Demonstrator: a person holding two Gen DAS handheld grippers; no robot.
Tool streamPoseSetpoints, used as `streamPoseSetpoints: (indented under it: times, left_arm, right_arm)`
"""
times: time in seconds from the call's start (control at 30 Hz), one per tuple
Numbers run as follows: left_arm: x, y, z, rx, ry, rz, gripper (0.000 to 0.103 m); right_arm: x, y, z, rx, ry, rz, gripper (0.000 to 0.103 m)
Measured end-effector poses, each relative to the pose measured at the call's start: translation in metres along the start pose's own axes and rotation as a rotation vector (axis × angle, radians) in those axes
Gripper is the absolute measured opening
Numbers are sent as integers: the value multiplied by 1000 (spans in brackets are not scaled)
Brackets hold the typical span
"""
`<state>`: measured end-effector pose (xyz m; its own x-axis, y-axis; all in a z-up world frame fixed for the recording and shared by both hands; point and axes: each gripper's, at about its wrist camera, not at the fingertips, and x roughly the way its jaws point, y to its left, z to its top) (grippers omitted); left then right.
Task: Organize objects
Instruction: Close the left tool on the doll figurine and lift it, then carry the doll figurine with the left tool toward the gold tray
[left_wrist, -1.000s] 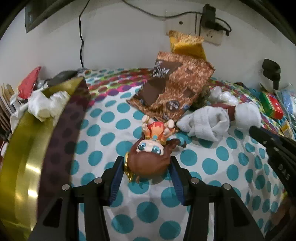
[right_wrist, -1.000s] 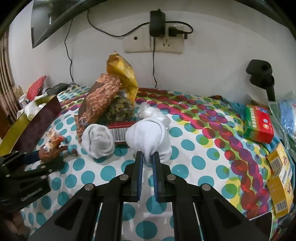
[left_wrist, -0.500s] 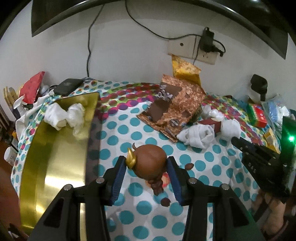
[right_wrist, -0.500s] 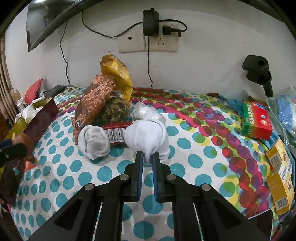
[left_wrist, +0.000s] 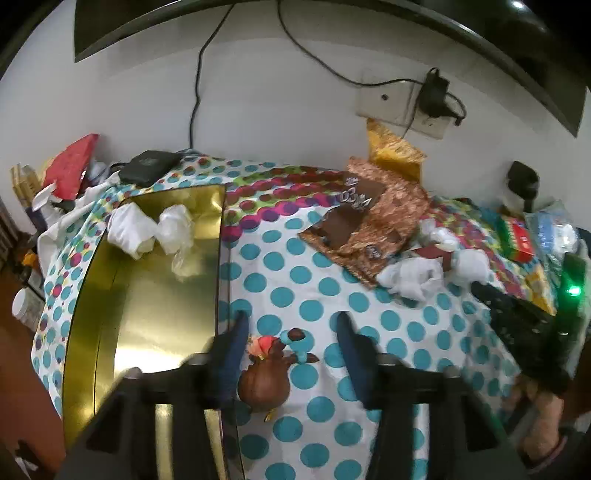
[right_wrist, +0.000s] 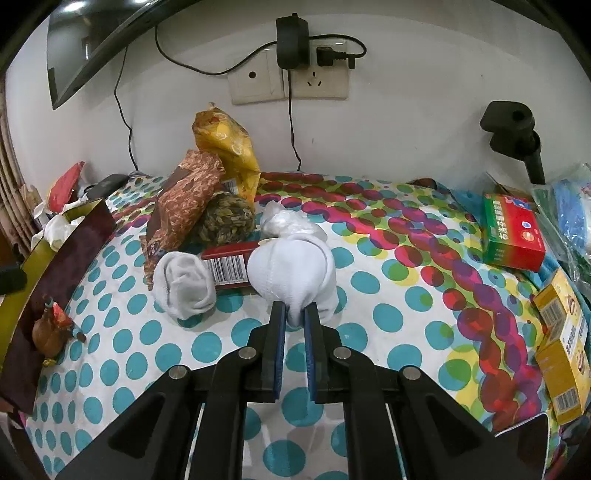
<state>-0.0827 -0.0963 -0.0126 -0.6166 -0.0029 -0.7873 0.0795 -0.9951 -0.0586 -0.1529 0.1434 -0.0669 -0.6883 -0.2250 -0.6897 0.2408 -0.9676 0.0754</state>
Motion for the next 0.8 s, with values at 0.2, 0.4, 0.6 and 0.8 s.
streamPoseSetpoints:
  times: [0.2,0.4,0.6,0.8]
  left_arm:
    - [-2,-14,-30,41,-8,-20,60]
    - [7,-22,-56,77,-10,23,61]
    - [16,-12,-62,165,-67,72,62]
    - [18,9,-55,216,-59,39,63]
  right_arm:
    - [1,-1,0,2,2,11,9]
    - [3,-1,-1,20,7,35,11]
    - [6,-2,-1,42,24,54,12]
    - [14,-7,0,85,56,68,12]
